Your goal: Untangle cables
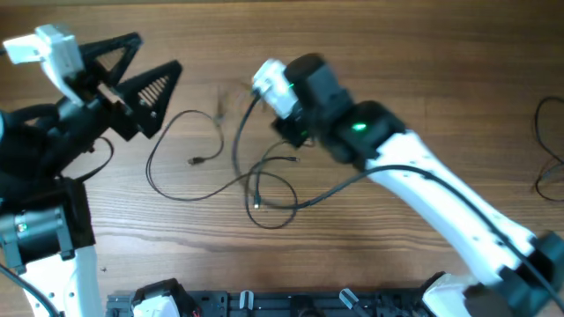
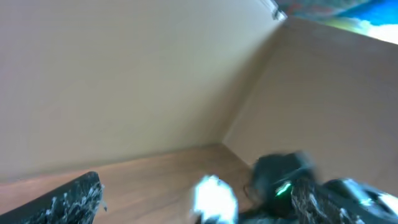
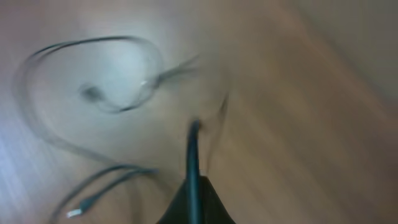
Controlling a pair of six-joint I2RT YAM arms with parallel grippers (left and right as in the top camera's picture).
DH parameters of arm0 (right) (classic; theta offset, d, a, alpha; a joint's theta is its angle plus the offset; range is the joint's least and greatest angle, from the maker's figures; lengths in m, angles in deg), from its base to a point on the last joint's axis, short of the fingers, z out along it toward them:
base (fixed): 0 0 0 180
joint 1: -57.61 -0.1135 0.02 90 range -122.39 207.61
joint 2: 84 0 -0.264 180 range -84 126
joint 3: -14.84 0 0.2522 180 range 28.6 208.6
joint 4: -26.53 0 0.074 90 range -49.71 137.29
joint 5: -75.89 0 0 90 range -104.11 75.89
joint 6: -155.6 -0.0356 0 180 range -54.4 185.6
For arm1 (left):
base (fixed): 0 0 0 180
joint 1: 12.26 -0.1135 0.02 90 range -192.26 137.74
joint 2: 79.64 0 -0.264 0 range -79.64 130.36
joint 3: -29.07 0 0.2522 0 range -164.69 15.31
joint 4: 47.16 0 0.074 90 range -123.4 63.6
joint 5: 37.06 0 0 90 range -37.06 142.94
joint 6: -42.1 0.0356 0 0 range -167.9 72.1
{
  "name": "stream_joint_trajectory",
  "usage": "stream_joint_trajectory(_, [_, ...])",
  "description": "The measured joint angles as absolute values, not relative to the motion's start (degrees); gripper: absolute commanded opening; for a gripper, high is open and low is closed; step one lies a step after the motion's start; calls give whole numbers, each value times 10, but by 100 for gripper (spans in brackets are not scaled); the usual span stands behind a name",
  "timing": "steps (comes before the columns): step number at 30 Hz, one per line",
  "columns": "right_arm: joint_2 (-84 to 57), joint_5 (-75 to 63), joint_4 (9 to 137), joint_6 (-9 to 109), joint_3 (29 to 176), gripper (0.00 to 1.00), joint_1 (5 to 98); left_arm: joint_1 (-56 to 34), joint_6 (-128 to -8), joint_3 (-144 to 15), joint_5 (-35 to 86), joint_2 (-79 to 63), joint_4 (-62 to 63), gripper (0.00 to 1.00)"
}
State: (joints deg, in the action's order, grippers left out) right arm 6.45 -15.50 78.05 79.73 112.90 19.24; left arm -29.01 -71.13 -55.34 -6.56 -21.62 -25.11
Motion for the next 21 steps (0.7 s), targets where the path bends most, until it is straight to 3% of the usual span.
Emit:
stream_joint_trajectory(7, [-51, -248, 641, 798, 1131, 4, 361, -317, -712, -554, -66, -217, -124, 92])
stream_joint_trajectory(13, [-97, -244, 453, 817, 1135, 4, 574, -317, -675, -553, -66, -218, 2, 99])
stream_joint_trajectory(21, [-66, -175, 452, 760, 1135, 4, 805, -317, -556, -553, -66, -218, 152, 100])
